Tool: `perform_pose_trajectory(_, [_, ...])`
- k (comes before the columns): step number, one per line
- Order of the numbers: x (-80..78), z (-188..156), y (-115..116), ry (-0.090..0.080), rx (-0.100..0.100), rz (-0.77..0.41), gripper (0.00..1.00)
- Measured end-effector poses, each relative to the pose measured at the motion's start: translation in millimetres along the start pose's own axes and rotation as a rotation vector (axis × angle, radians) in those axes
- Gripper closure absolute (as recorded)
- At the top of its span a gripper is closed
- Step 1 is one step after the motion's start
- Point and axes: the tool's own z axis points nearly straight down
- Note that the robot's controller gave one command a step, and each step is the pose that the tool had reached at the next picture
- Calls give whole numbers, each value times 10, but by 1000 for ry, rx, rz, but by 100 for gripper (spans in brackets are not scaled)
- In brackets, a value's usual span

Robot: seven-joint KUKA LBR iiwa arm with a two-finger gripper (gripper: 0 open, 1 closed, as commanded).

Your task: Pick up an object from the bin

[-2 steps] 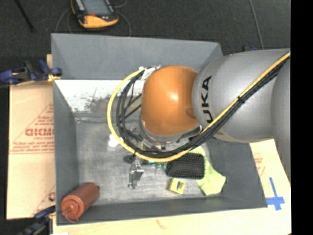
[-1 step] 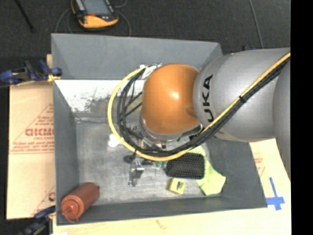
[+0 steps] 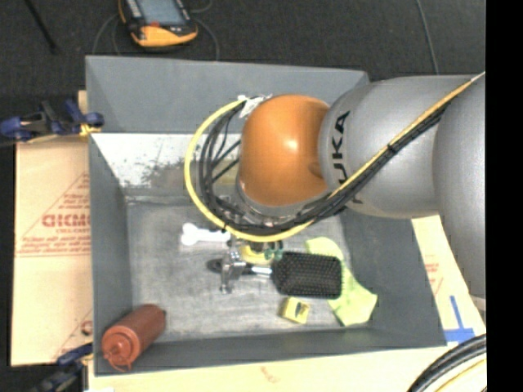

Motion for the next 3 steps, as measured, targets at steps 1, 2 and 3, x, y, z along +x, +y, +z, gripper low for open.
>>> perform_pose_trajectory(1, [51, 347, -400, 3, 1, -25, 0])
perform_pose_trajectory(2, [-656, 921, -236, -16, -3, 311, 100])
perform_pose_trajectory(3, [-656, 921, -236, -16, -4, 312, 100])
